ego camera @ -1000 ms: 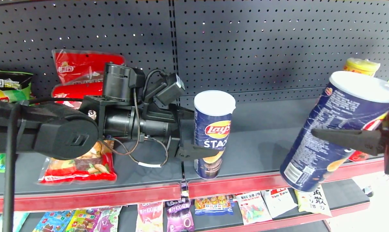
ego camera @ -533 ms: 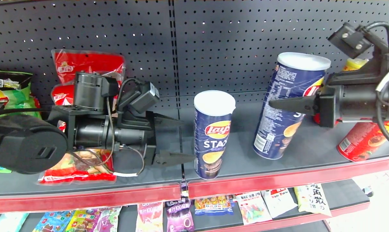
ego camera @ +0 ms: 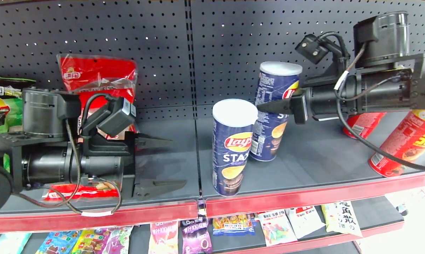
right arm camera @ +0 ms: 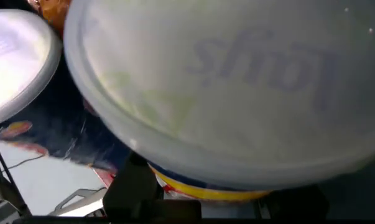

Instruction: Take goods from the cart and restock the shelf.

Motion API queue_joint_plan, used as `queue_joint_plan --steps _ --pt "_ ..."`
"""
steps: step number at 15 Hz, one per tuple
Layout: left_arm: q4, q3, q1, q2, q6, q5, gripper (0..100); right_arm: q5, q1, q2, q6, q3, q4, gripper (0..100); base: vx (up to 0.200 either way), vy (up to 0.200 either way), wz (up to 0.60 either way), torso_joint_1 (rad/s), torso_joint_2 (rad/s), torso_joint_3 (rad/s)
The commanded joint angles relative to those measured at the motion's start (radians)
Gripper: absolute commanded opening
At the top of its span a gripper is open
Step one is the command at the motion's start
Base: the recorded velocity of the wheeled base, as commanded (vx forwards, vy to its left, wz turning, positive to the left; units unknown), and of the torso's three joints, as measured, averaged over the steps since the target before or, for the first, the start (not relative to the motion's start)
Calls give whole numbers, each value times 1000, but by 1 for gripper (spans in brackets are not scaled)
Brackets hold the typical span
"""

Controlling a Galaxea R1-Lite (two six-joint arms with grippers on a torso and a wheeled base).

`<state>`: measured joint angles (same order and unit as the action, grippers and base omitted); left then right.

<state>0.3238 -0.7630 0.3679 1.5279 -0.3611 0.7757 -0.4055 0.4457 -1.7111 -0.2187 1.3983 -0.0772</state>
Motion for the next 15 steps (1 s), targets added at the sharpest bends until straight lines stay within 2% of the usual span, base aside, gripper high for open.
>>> queue_joint_plan --steps 1,9,15 --pt "0 42 -7 -57 1 -10 100 -7 28 -130 7 90 59 0 0 0 0 0 0 0" --pt "0 44 -23 -71 1 -35 100 -9 50 -294 7 272 68 0 0 0 0 0 0 0" --pt "0 47 -23 -72 1 -38 100 -10 51 -309 7 277 68 0 0 0 0 0 0 0"
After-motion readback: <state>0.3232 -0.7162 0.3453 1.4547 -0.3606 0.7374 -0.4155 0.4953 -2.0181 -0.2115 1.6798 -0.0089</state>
